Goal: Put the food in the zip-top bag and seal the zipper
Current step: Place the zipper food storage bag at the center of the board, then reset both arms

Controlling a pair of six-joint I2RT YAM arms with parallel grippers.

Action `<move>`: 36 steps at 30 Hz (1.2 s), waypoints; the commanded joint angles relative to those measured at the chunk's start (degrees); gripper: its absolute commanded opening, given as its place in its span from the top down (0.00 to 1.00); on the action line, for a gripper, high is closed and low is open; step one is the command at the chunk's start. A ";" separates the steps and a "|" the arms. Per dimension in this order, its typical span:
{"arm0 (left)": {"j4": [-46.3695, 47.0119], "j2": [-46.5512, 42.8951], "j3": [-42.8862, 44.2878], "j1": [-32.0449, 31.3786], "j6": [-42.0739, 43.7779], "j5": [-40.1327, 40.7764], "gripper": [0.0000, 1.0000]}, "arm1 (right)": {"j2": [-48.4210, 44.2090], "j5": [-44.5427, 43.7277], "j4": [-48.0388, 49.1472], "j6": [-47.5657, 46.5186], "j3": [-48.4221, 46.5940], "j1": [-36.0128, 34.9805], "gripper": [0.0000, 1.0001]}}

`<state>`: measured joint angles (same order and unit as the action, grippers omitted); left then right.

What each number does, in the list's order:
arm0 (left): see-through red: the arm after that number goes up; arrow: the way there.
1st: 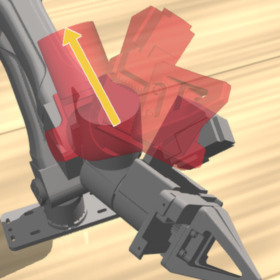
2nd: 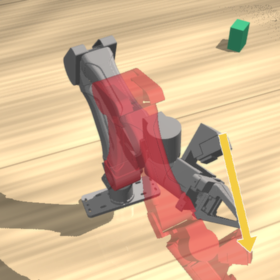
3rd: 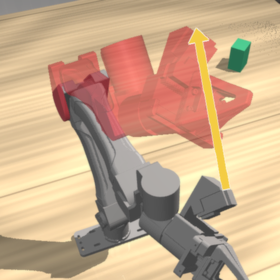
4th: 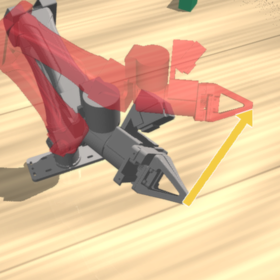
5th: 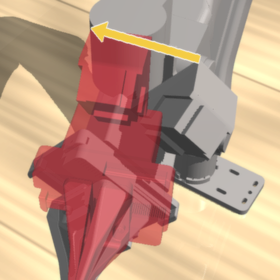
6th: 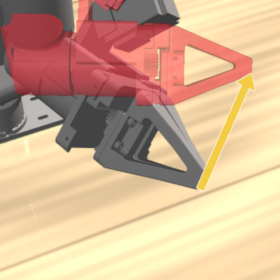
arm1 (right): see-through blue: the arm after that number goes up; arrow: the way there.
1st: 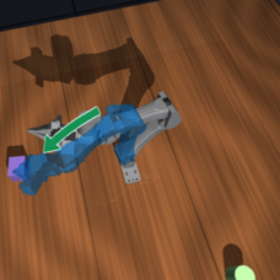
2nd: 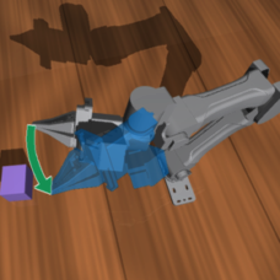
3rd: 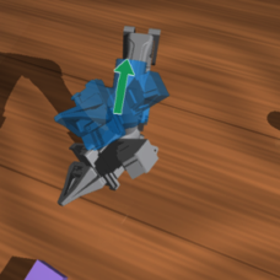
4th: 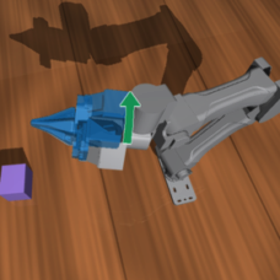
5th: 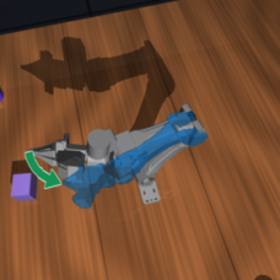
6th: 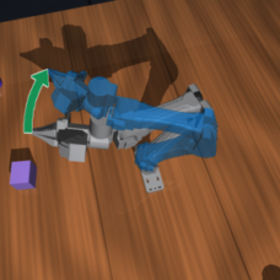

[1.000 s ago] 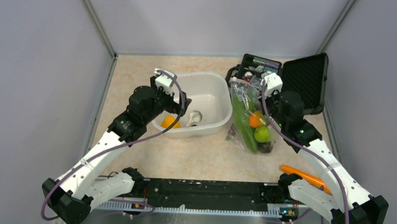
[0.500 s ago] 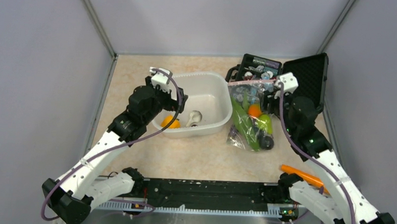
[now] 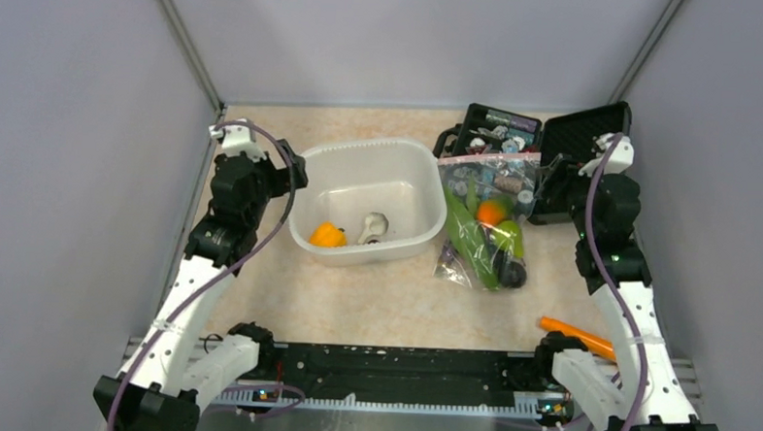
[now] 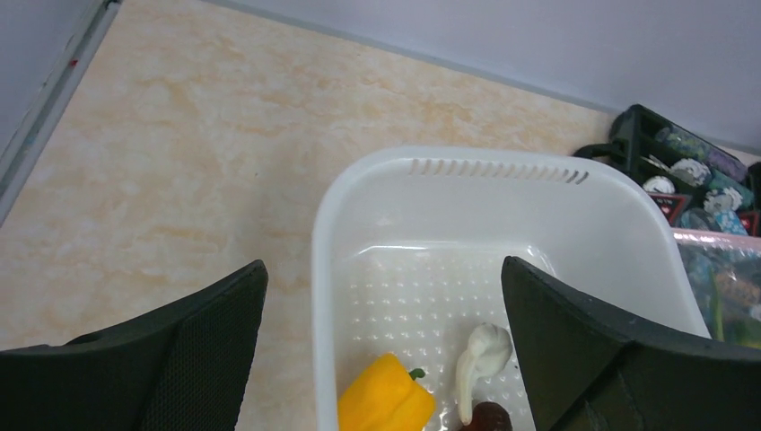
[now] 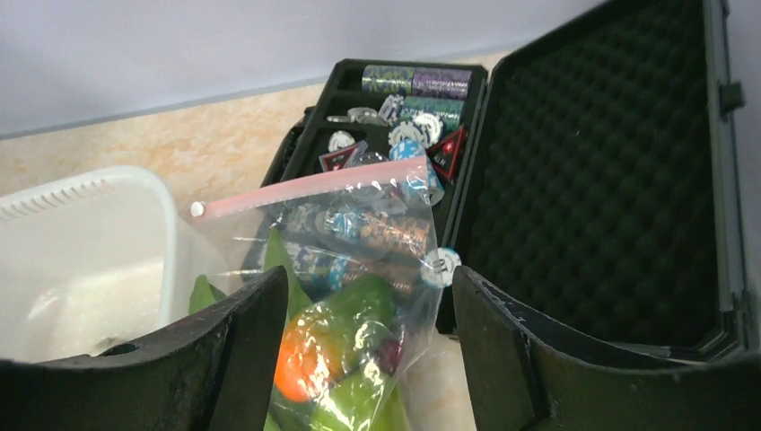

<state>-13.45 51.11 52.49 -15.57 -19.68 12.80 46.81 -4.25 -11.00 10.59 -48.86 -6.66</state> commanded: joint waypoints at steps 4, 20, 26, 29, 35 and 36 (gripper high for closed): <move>-5.93 3.11 4.88 17.02 -8.20 -9.81 0.01 | 1.53 15.12 -1.75 8.30 -3.66 7.91 0.31; -9.89 -1.69 3.13 20.81 -10.60 1.00 0.01 | 2.55 22.57 0.72 8.55 -2.32 10.87 0.30; -9.14 -1.83 2.23 20.80 -11.83 0.97 0.01 | 1.32 22.44 0.96 7.22 -1.69 10.87 0.30; -7.91 -1.85 1.75 20.82 -11.91 0.20 0.01 | 1.27 22.53 1.33 7.20 -1.34 10.87 0.30; -7.56 -1.37 2.12 20.85 -11.89 -0.23 0.01 | 1.23 22.45 2.23 7.68 -1.17 10.87 0.30; -7.78 -1.46 2.28 20.85 -11.81 -0.24 0.01 | 1.20 22.44 2.62 7.98 -1.03 10.87 0.30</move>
<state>-23.88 49.87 54.43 5.21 -31.18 12.88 49.01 17.74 -11.75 18.48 -49.91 3.88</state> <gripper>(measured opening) 0.986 0.702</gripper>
